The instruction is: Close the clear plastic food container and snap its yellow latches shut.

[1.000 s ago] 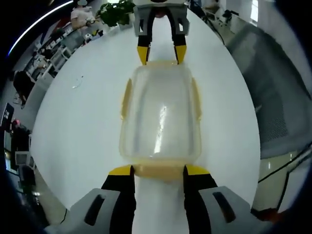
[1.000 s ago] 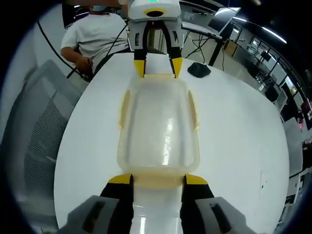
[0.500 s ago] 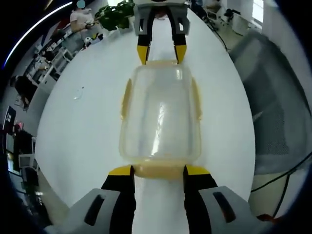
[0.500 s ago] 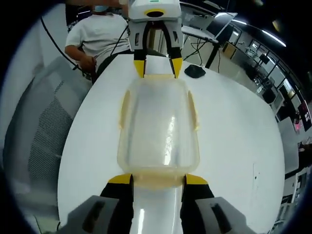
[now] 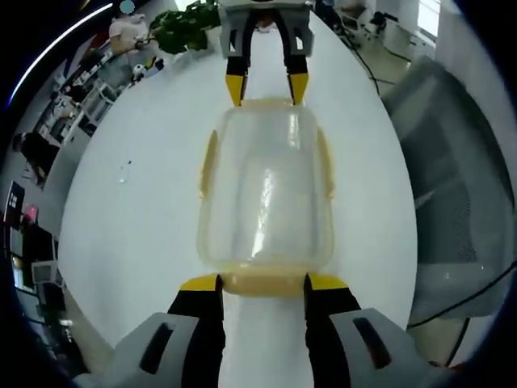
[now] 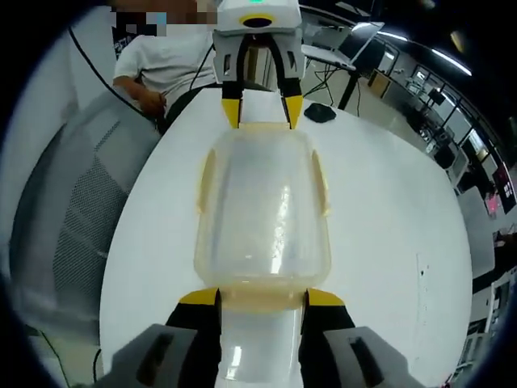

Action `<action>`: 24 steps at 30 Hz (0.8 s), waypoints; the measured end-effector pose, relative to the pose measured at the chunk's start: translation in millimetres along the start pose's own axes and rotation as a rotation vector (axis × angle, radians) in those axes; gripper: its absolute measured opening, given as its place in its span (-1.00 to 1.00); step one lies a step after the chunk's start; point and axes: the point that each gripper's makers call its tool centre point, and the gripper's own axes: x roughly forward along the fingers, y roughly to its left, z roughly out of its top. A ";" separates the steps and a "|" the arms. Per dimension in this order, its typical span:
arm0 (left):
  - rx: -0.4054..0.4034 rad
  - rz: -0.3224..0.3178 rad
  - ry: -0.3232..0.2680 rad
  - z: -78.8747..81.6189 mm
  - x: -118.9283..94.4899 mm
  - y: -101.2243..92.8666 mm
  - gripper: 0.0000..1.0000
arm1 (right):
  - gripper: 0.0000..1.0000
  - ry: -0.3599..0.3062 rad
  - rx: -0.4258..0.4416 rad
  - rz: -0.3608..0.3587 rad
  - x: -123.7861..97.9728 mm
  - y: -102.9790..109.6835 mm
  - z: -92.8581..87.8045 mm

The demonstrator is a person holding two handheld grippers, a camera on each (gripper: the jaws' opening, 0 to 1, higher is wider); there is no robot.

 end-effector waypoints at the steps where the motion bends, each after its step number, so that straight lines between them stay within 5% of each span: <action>1: 0.000 0.000 -0.001 2.1 0.6 -0.2 -0.28 | -0.31 0.001 0.000 0.000 -0.5 0.2 -0.9; 24: -0.015 -0.002 -0.007 49.5 21.6 -7.3 -0.28 | -0.31 -0.002 -0.003 0.000 -24.5 6.1 -47.9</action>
